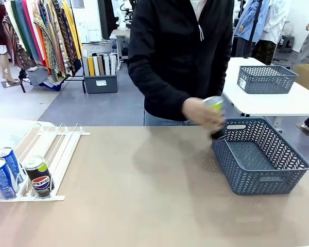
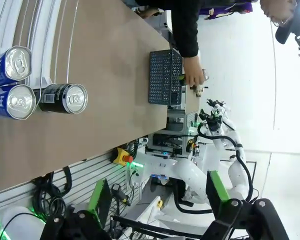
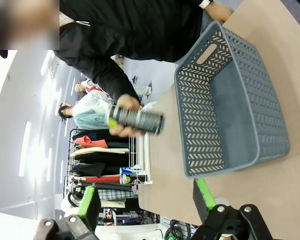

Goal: Retrieve and store the cans from the dispenser.
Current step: Pick up the last remaining can from one row of the Automatic Can Dispenser and place it in the middle of the table.

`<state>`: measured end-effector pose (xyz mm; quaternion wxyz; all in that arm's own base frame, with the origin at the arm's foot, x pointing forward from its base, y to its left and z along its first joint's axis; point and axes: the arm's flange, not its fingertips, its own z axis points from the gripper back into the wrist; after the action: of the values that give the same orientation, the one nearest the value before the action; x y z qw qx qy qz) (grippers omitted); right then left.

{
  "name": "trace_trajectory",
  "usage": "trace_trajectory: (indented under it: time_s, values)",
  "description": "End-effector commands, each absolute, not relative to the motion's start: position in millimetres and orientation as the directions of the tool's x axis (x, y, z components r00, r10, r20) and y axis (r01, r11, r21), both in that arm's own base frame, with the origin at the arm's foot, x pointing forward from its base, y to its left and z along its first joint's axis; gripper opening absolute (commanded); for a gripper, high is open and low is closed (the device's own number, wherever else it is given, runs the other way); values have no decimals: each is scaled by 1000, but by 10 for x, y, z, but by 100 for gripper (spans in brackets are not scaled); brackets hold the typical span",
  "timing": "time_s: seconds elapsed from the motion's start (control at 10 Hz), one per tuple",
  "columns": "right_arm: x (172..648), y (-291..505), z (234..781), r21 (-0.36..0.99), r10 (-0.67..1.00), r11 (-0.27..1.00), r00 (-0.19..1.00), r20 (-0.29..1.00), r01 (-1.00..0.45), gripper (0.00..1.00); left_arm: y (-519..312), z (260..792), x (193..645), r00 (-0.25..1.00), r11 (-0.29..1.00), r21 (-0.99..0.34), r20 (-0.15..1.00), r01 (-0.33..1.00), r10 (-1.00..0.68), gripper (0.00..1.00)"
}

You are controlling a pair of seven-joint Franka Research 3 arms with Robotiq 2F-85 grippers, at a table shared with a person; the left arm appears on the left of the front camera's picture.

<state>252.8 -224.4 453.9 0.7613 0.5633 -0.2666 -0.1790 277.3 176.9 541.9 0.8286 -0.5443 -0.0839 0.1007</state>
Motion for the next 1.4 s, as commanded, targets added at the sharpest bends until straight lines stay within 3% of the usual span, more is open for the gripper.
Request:
trace_trajectory:
  time_s: [0.0, 0.4, 0.6, 0.9, 1.1, 1.2, 1.3]
  values:
    - [2530, -2242, 4572, 958, -577, 286, 791, 202, -36, 100, 1746, 5446, 2778, 963, 374, -925, 44, -61, 265, 100]
    - [2530, -2242, 4572, 958, -577, 286, 791, 202, -36, 100, 1761, 5429, 2777, 965, 389, -918, 31, -75, 260, 100]
    - [2530, -2242, 4572, 958, -577, 286, 791, 202, -36, 100, 989, 5464, 2936, 990, 604, -794, 20, -70, 141, 100]
    - [2530, -2242, 4572, 958, -577, 286, 791, 202, -36, 100, 348, 5196, 3185, 1000, 888, -459, 23, 20, -11, 100]
    - [2530, -2242, 4572, 958, -577, 286, 791, 202, -36, 100, -16, 5056, 3273, 980, 943, -269, 79, 196, -181, 100]
    - [2530, -2242, 4572, 958, -577, 286, 791, 202, -36, 100, -150, 5029, 3318, 971, 950, -213, 120, 227, -205, 100]
    - [2530, -2242, 4572, 958, -577, 286, 791, 202, -36, 100, -207, 5062, 3372, 979, 963, -207, 138, 174, -147, 100]
